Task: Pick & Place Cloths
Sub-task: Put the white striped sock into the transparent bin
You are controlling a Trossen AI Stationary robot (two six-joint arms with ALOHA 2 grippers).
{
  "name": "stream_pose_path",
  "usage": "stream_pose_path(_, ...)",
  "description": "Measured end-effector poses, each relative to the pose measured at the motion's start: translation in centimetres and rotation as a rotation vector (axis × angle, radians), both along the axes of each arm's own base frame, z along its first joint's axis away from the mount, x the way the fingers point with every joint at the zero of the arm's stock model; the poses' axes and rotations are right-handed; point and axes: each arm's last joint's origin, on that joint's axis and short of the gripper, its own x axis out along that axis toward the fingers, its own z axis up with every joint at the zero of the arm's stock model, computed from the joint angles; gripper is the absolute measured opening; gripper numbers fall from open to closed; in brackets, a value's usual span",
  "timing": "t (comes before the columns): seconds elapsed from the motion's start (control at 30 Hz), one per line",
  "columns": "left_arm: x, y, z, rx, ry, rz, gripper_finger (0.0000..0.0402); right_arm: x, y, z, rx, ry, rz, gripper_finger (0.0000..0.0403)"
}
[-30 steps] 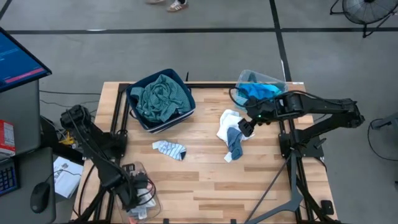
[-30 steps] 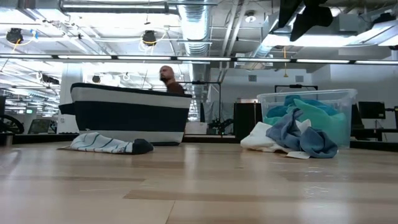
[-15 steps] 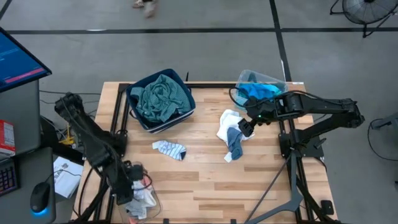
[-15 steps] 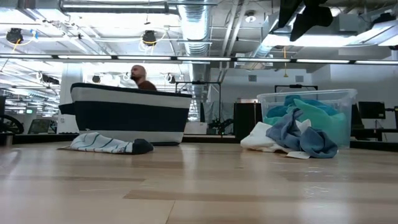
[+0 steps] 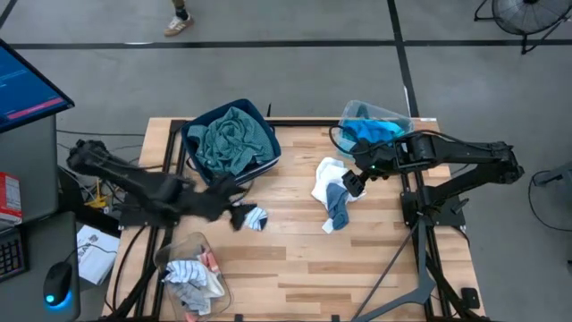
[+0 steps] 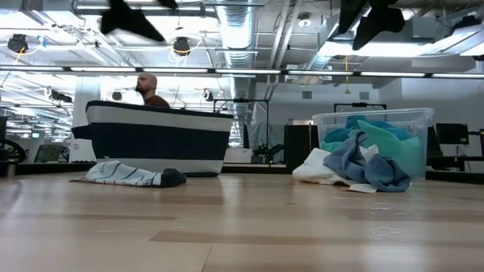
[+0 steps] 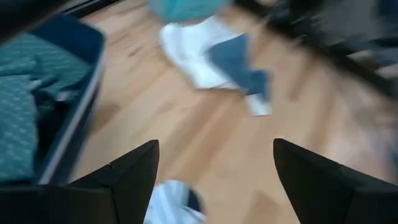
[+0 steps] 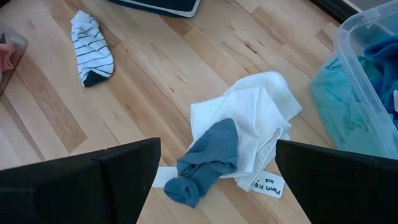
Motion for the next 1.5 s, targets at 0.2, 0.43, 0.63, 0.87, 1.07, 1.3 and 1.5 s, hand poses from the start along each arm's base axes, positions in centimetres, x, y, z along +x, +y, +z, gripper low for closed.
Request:
stream_pose_path(0.2,4.2,1.7,-4.9,0.067,0.21,0.072,0.0297,0.0,0.0,0.0,0.001,0.0,-0.001,0.0311)
stream_pose_path(0.43,6.4,-0.5,-10.7,0.111,0.423,0.002,0.0297,0.0,0.0,0.0,0.003,-0.001,-0.002,0.0311)
stream_pose_path(0.63,7.0,-1.5,-14.1,0.163,0.502,0.032,0.0297,0.0,0.0,0.0,0.002,-0.002,-0.002,0.0311)
stream_pose_path(0.87,6.3,-1.0,-17.8,0.065,0.448,0.107,0.0297,0.0,0.0,0.0,0.006,-0.004,-0.007,0.0311)
stream_pose_path(1.07,4.6,-0.5,-19.7,-0.046,0.425,0.144,0.0263,0.0,0.7,0.0,0.006,-0.007,0.025,0.0311)
stream_pose_path(1.3,4.6,-0.6,-19.8,-0.114,0.395,0.13,0.0053,0.0,1.6,0.0,0.006,-0.008,0.063,0.0311)
stream_pose_path(1.5,5.1,-1.0,-17.5,-0.248,0.263,0.048,0.0005,0.0,1.7,0.0,0.016,-0.014,0.052,0.0311)
